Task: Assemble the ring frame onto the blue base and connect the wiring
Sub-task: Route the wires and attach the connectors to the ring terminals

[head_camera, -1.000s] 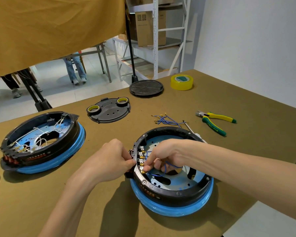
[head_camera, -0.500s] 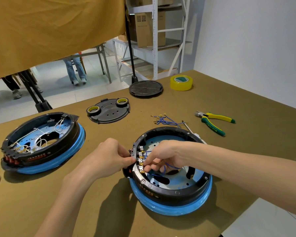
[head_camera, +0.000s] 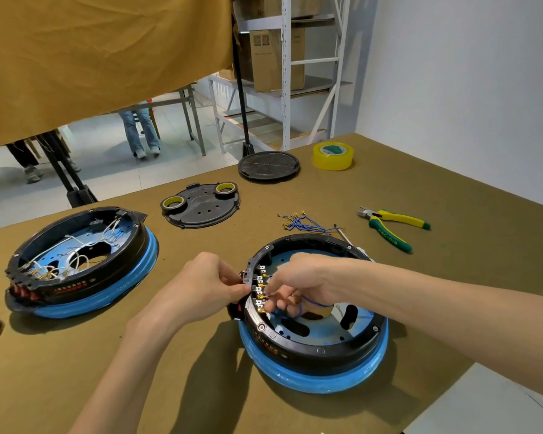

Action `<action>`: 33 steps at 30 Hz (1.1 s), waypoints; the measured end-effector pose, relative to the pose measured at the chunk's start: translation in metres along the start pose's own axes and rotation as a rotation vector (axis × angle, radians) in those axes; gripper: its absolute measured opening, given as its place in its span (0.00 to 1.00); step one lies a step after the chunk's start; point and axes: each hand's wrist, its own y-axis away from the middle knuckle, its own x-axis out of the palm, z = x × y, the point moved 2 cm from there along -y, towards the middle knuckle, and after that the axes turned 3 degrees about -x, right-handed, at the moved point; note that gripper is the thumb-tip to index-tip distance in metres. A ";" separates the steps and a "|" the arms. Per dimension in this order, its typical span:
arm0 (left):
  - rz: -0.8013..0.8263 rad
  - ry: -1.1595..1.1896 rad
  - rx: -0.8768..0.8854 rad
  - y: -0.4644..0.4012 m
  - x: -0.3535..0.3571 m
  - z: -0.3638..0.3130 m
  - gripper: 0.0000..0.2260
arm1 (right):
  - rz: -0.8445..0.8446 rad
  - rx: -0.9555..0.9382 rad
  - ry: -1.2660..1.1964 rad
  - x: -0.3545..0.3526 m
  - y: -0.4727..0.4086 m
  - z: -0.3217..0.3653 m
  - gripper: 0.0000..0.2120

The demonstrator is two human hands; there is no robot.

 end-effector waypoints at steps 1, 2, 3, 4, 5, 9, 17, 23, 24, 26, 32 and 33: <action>-0.010 0.003 0.005 -0.001 0.000 0.000 0.06 | -0.041 -0.033 0.011 -0.002 0.001 0.001 0.05; -0.020 0.003 0.010 -0.001 -0.001 0.000 0.07 | -0.068 -0.061 0.035 -0.005 0.001 0.002 0.07; -0.026 0.000 0.014 -0.001 -0.001 0.000 0.08 | -0.074 -0.076 0.071 -0.006 0.002 0.002 0.09; -0.026 -0.004 0.019 -0.002 -0.001 0.001 0.09 | -0.063 -0.086 0.127 -0.006 0.004 0.002 0.10; -0.023 -0.009 0.023 -0.002 -0.001 0.002 0.10 | -0.055 -0.112 0.232 -0.007 0.006 0.003 0.11; -0.021 -0.018 0.008 -0.002 -0.001 0.003 0.11 | -0.274 -0.482 0.860 -0.016 0.007 0.014 0.08; 0.003 -0.015 0.004 -0.002 -0.001 0.004 0.07 | -0.268 -0.759 1.132 -0.016 0.003 0.004 0.05; 0.044 -0.022 0.032 -0.001 0.000 0.003 0.07 | -0.218 -0.907 1.244 -0.016 0.001 -0.002 0.08; 0.048 -0.027 0.036 -0.001 0.000 0.003 0.08 | -0.216 -0.919 1.234 -0.016 0.000 -0.004 0.08; 0.054 -0.026 0.039 -0.001 0.001 0.003 0.08 | -0.213 -0.941 1.192 -0.017 0.000 -0.006 0.07; 0.029 -0.034 0.045 0.002 0.004 -0.001 0.09 | -0.205 -0.850 1.064 -0.017 0.003 -0.004 0.07; 0.019 -0.050 0.044 0.004 0.005 -0.002 0.09 | -0.213 -0.815 0.991 -0.017 0.006 -0.003 0.07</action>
